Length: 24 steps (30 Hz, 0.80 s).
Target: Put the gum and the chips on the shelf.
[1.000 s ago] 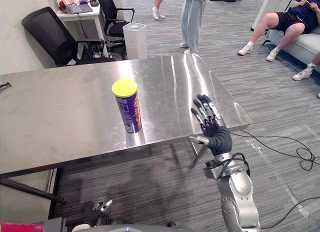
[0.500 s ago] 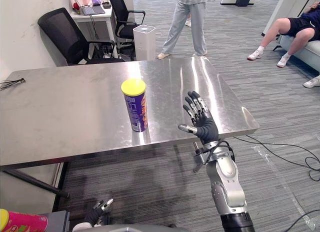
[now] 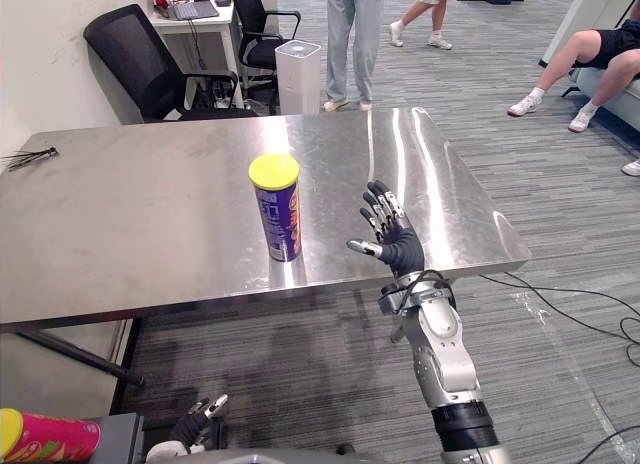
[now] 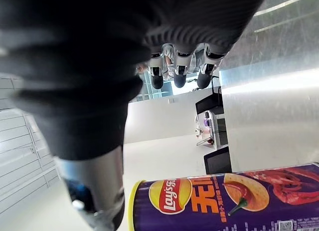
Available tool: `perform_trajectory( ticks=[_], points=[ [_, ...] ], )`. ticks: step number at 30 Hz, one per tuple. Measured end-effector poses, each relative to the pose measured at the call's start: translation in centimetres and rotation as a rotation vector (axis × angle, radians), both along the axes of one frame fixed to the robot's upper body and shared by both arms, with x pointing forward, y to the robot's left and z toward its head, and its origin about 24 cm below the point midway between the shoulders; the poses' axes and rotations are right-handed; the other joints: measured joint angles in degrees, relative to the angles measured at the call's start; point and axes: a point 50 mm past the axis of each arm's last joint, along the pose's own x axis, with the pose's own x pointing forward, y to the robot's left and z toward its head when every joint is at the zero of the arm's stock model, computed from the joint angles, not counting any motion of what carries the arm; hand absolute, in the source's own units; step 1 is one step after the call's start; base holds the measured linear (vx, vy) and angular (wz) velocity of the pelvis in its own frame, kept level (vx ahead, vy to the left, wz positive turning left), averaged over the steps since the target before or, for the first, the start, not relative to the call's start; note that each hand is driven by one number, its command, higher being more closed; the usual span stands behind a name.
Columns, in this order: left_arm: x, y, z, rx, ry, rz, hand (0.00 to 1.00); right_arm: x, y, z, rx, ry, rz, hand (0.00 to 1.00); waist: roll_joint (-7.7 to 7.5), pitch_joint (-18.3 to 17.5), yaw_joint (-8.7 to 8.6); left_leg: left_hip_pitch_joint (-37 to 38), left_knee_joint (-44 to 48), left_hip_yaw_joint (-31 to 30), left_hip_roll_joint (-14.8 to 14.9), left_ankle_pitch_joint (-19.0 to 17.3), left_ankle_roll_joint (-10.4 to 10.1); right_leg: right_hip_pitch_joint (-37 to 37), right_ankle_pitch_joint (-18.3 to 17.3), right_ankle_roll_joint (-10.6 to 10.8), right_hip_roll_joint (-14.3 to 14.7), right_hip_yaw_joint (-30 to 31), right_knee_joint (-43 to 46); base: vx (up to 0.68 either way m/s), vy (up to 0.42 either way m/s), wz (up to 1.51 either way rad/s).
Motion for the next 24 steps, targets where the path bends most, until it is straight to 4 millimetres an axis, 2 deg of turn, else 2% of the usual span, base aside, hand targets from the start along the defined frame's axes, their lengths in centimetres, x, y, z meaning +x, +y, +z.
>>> perform_trajectory(
  ticks=[14,24],
  points=[
    [0.4,0.1,0.2,0.000,-0.018,0.004,0.00,1.9,2.4,0.1,-0.067,0.014,0.095,0.00,-0.31,1.1,0.56,0.0,-1.3,-0.6,-0.4,0.6,0.2,0.2,0.1,0.2,-0.3,-1.0,-0.3,0.00,-0.005,0.02],
    [0.8,0.1,0.4,0.001,-0.037,0.005,0.00,3.0,2.4,0.4,-0.082,0.021,0.082,0.00,-0.29,1.5,1.65,-0.5,-1.3,-1.7,-0.6,0.9,0.5,0.2,0.1,0.2,-0.6,-2.2,-0.3,-0.02,-0.015,0.06]
  ],
)
